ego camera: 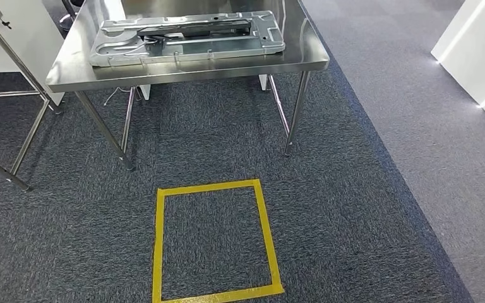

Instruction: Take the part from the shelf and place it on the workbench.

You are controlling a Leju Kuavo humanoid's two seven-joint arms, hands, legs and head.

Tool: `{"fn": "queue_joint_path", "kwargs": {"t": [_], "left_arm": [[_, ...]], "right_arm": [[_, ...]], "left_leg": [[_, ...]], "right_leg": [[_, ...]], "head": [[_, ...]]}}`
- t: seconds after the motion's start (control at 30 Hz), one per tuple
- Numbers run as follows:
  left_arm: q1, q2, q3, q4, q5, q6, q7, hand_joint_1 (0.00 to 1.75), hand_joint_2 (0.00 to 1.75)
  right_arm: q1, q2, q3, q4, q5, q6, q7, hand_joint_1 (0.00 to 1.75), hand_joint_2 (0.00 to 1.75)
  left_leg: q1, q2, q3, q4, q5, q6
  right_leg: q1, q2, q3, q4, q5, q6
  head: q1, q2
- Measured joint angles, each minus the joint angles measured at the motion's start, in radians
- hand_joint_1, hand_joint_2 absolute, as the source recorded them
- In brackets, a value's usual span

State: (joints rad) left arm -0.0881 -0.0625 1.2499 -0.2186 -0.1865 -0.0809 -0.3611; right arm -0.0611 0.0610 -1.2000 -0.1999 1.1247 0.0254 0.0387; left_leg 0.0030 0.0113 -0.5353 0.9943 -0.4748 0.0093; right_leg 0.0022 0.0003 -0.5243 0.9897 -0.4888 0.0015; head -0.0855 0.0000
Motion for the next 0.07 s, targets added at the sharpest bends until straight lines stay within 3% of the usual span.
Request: {"fn": "queue_joint_path", "kwargs": {"t": [0.07], "left_arm": [[-0.001, 0.000, 0.001, 0.000, 0.000, 0.000, 0.002, 0.00, 0.00]], "right_arm": [[-0.001, 0.000, -0.001, 0.000, 0.001, -0.005, 0.006, 0.00, 1.75]], "left_leg": [[0.001, 0.000, 0.000, -0.001, 0.001, -0.002]], "right_leg": [[0.001, 0.000, -0.001, 0.001, 0.000, -0.003]], "head": [[0.000, 0.000]]}}
